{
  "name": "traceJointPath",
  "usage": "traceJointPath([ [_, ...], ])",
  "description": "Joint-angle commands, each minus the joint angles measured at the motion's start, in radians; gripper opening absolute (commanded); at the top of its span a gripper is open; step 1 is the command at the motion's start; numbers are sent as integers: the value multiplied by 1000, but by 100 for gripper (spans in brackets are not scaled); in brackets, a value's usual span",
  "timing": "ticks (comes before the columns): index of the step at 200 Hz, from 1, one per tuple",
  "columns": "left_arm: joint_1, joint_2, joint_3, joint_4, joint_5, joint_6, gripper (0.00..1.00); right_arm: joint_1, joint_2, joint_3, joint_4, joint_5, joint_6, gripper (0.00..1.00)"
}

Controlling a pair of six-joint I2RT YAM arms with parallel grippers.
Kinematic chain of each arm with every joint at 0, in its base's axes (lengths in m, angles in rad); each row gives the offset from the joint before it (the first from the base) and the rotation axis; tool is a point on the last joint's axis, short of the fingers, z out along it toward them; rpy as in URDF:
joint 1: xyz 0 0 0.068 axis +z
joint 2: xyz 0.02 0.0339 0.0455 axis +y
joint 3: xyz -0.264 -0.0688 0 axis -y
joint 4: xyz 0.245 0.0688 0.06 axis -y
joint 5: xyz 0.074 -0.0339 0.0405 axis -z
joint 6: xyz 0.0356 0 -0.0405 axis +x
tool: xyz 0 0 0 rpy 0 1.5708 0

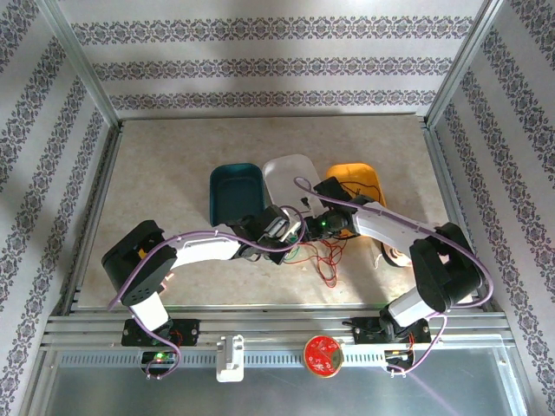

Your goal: Untangle the cables

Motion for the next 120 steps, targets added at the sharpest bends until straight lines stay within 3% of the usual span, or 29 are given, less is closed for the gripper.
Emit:
traceJointPath([
  [1,-14,-39,-41,6,-43,-15,0,-51,-87,-47,-21,88,48,40],
  [48,-13,-54,-85,2,-47,-28,0,-144,-204,-133,-134,95,113,40],
  [85,-13,-41,-77,2,-33,-13,0,-31,-311,-105,-73,76,46,40],
  [120,-13,-31,-63,14,-25,-10,0,28,-231,-33,-62,49,5,40],
])
